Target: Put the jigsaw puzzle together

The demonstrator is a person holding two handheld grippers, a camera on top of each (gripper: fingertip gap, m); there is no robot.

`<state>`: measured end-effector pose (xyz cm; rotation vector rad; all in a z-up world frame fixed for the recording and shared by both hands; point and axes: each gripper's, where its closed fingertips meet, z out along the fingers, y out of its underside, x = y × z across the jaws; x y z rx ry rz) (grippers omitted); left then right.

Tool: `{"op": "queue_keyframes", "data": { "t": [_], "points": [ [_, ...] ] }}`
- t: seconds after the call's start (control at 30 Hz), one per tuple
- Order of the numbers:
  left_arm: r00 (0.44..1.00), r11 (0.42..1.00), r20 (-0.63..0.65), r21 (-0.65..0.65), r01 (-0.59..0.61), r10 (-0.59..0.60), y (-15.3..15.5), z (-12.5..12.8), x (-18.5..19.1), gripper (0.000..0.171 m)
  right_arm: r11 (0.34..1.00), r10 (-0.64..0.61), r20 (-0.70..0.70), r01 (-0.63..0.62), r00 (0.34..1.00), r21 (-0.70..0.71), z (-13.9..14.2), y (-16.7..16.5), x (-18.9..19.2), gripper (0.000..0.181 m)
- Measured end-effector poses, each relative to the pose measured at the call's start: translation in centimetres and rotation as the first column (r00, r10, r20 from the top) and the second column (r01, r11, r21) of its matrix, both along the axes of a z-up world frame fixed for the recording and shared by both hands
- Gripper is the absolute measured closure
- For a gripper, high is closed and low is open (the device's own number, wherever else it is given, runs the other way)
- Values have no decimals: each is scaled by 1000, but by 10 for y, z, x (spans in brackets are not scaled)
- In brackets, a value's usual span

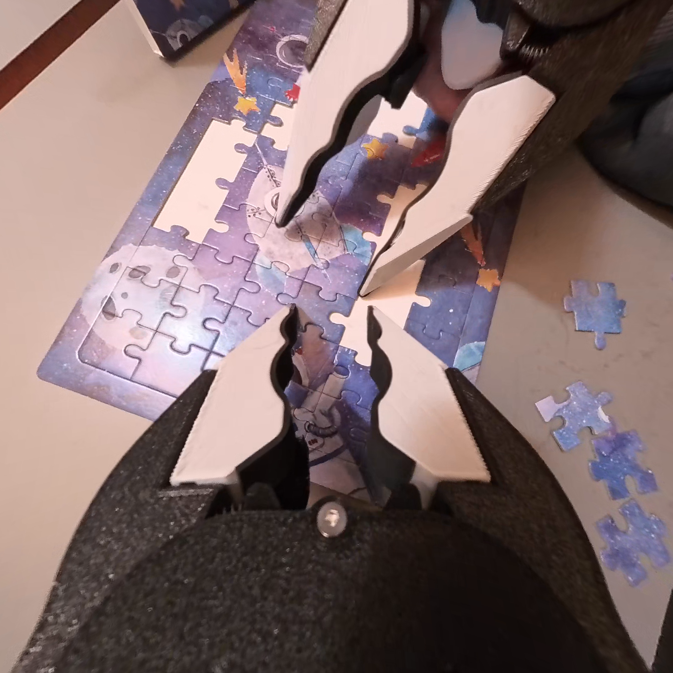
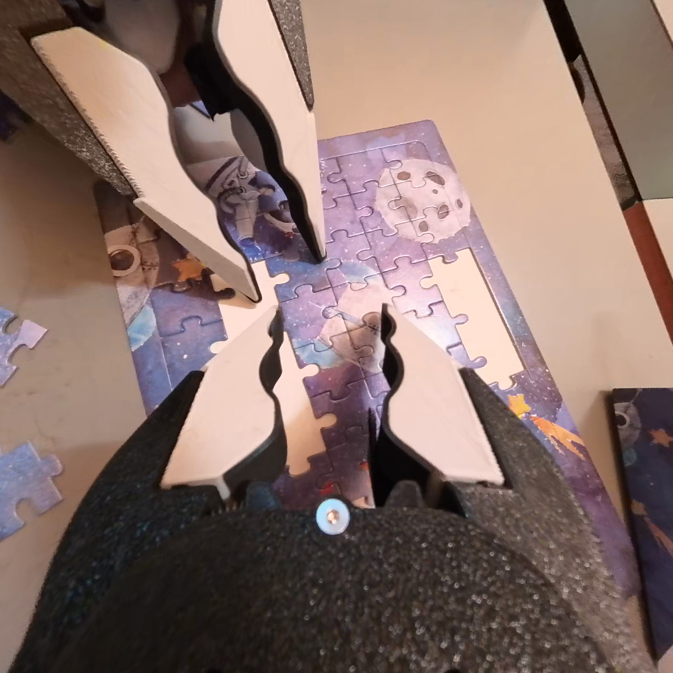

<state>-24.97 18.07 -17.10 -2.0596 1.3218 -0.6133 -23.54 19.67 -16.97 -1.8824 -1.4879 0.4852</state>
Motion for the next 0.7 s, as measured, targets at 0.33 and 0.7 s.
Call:
{"op": "queue_keyframes", "data": {
  "t": [0.33,0.7],
  "points": [
    [999,995,1,91,-37,37,20,7,-4,127,996,-22,-8,23,1000,87,10,8,0,137],
    [998,978,-62,209,-5,18,24,2,0,132,997,-24,15,23,1000,74,4,8,-1,139]
  ]
}}
